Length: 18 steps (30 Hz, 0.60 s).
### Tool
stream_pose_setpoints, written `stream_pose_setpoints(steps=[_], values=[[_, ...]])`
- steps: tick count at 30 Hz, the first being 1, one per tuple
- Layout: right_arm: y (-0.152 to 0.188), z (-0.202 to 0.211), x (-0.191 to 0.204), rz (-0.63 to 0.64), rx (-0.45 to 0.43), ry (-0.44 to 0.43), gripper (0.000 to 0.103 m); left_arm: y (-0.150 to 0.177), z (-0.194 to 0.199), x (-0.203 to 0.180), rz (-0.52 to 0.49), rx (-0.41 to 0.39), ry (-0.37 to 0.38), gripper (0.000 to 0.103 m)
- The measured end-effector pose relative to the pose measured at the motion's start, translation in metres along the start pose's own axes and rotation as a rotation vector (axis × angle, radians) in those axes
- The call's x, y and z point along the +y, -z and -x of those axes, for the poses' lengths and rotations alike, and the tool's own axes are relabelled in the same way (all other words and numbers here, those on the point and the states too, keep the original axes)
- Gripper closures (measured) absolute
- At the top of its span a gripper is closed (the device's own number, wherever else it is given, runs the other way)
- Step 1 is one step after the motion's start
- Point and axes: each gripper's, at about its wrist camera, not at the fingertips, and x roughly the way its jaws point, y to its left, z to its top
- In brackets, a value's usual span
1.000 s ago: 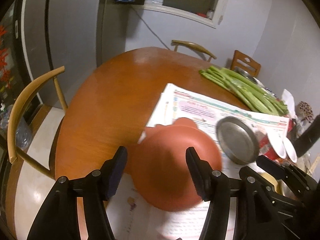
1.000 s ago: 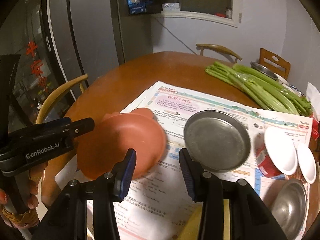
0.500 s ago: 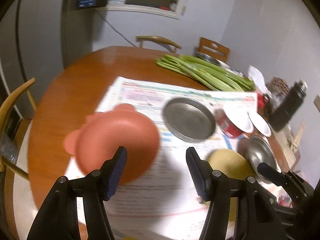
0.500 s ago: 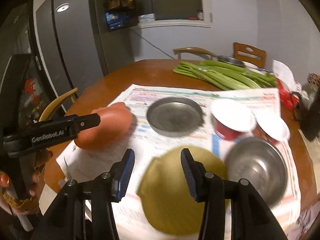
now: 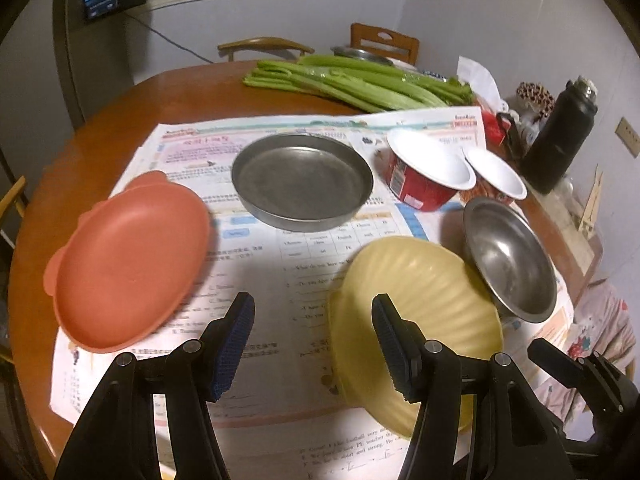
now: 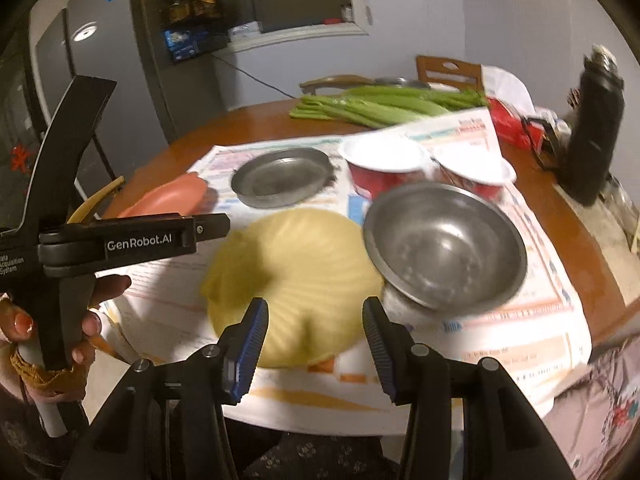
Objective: Organize plates and bowls
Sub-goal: 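Move the left gripper to the yellow shell plate rim and close on it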
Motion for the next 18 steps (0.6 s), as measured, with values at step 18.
stream_pose_setpoints(steps=[18], values=[[0.003, -0.038, -0.012, -0.009, 0.060, 0.014, 0.054, 0.008, -0.031, -0.009, -0.012, 0.057, -0.025, 0.040]])
